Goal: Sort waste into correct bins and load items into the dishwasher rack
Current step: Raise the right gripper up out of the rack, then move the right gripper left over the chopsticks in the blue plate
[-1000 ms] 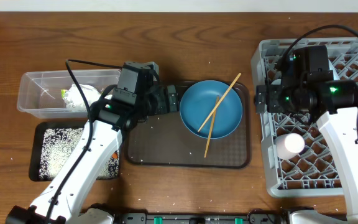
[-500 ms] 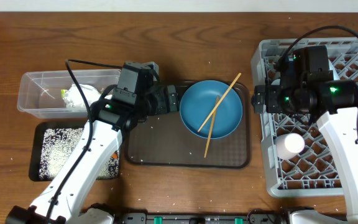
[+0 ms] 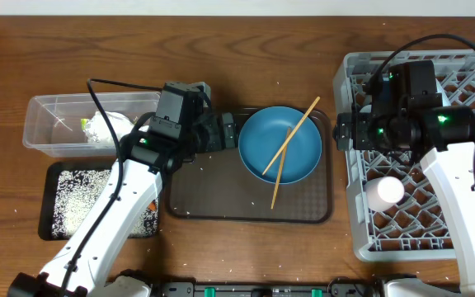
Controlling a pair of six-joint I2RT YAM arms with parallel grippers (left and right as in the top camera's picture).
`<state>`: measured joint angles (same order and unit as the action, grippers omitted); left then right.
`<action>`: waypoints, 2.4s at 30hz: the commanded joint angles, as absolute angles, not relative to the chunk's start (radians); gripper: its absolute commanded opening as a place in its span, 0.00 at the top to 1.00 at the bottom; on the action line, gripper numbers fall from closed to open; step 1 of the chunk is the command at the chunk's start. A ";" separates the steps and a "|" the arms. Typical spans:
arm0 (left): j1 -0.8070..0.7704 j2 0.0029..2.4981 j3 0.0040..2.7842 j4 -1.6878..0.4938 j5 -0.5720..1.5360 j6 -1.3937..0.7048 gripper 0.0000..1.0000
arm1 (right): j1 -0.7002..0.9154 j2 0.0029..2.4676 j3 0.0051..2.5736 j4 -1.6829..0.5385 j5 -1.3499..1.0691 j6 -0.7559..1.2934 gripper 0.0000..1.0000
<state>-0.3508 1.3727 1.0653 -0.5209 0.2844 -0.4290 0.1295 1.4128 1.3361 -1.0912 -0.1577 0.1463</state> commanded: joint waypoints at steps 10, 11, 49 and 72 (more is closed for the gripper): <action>-0.353 1.359 1.077 -0.523 0.275 -0.420 0.02 | 0.132 1.412 1.346 -1.093 -0.165 0.156 0.01; -0.353 1.359 1.077 -0.523 0.275 -0.420 0.02 | 0.132 1.412 1.346 -1.093 -0.165 0.156 0.01; -0.353 1.359 1.077 -0.523 0.275 -0.420 0.02 | 0.132 1.412 1.346 -1.081 -0.221 0.181 0.01; -0.353 1.359 1.077 -0.523 0.275 -0.420 0.02 | 0.578 1.608 1.342 -0.773 0.252 1.073 0.62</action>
